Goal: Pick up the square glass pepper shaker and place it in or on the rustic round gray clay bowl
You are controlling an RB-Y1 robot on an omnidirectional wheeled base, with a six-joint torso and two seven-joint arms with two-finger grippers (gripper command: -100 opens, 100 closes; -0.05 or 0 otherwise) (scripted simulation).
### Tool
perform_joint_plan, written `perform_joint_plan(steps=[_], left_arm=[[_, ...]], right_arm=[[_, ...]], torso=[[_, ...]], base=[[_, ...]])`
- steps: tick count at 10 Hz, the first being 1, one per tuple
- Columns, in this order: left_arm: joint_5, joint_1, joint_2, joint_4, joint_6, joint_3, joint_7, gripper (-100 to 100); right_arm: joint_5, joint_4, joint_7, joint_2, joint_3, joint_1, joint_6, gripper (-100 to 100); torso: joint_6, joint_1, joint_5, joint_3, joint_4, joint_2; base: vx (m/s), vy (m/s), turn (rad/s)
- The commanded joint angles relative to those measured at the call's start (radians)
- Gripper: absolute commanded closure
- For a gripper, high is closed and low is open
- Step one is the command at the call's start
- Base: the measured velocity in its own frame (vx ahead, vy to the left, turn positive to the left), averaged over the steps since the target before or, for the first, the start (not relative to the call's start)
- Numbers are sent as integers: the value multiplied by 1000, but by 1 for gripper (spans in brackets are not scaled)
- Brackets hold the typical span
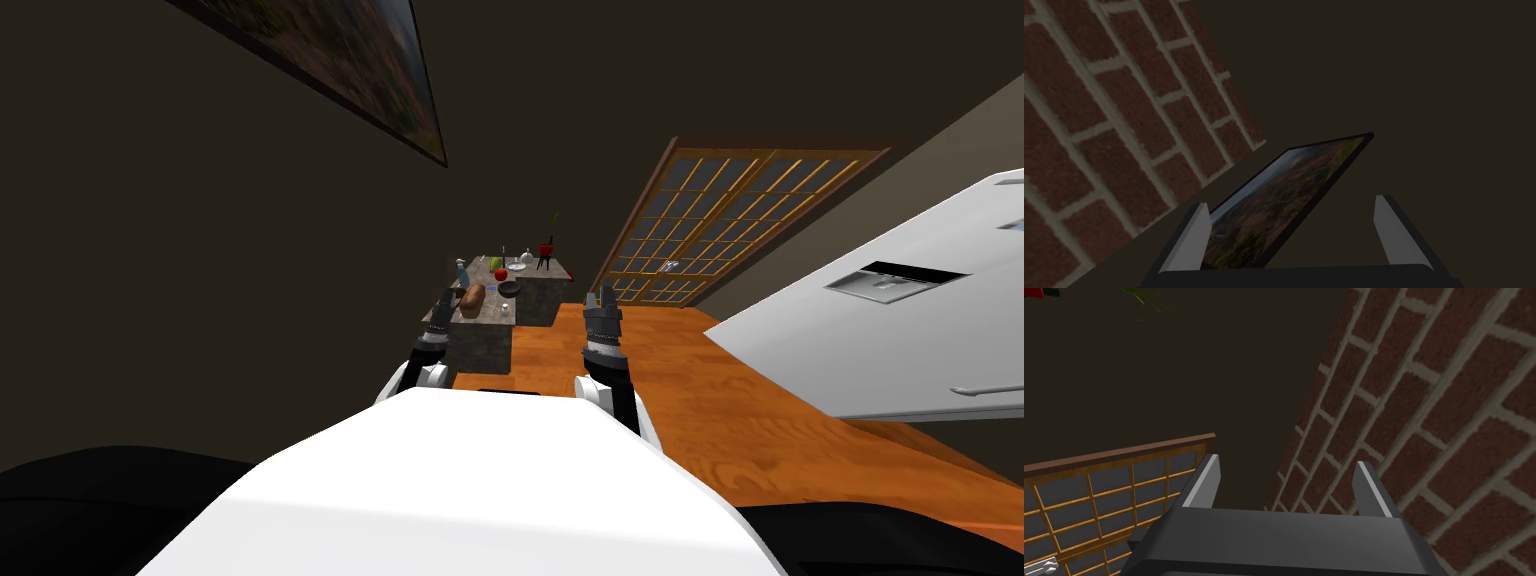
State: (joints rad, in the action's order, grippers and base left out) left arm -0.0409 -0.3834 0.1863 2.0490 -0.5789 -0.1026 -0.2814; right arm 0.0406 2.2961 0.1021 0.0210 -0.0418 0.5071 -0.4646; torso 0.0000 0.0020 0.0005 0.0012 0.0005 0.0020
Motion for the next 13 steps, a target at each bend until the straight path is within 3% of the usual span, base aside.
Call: perform_joint_plan(steps=[1,7,13], left_arm=[[-24,6,3,-42,-13,-25,-33,-100],[-122,60,19,-213,-23,-75,-136,-100],[-234,102,44,-381,5,-57,-223,-100]], right_arm=[[0,0,0,0,0,0,0,0],[0,0,0,0,0,0,0,0],[0,0,0,0,0,0,0,0]], torso=[[0,0,0,0,0,0],[0,-4,-1,-1,-1,-2],[0,-8,-2,-3,-1,-6]], base=[[-26,29,9],[-5,-11,-9],[53,-72,-45]])
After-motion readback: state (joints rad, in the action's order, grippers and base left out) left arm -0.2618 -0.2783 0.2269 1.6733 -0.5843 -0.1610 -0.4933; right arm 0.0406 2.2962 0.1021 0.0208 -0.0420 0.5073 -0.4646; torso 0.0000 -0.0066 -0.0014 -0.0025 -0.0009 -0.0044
